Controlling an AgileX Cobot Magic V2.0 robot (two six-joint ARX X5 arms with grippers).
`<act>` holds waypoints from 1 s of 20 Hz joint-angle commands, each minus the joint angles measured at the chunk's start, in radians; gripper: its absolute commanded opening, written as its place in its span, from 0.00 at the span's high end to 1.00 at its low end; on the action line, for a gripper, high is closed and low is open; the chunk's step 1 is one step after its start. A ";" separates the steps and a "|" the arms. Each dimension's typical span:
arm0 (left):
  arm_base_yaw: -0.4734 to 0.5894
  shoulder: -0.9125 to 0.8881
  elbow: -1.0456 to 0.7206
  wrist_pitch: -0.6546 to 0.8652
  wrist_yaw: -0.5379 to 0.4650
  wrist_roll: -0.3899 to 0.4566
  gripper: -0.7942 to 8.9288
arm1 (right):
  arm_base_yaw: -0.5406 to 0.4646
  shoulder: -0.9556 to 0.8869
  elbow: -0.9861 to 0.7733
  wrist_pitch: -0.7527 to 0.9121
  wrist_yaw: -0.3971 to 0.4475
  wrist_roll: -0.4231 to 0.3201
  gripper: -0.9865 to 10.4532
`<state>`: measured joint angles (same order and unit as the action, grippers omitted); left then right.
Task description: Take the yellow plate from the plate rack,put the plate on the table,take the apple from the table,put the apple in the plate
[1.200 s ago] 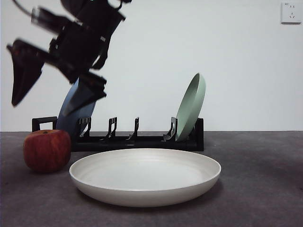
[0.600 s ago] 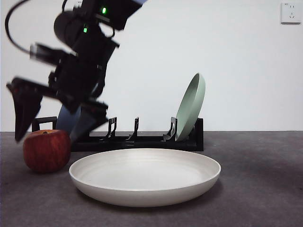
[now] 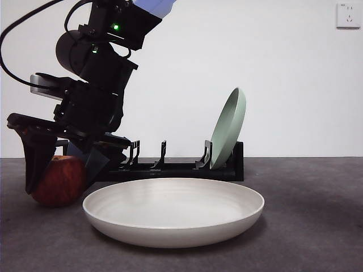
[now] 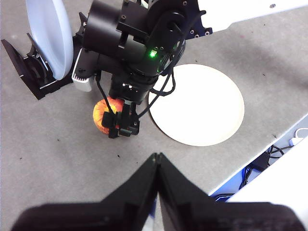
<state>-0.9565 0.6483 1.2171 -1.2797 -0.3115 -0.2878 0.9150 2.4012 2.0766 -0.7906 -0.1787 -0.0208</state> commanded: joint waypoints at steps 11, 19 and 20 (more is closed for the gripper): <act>0.001 -0.001 -0.005 -0.011 -0.003 0.040 0.93 | -0.002 -0.129 0.288 -0.249 0.172 -0.078 0.92; 0.001 -0.001 -0.005 -0.014 -0.003 0.065 0.93 | -0.102 -0.407 0.291 -0.500 0.181 -0.135 0.92; 0.001 -0.001 -0.005 -0.014 -0.003 0.067 0.93 | -0.116 -0.434 0.291 -0.536 0.181 -0.140 0.92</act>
<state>-0.9565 0.6483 1.2171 -1.2953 -0.3115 -0.2344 0.7937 1.9675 2.3672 -1.3357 0.0025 -0.1463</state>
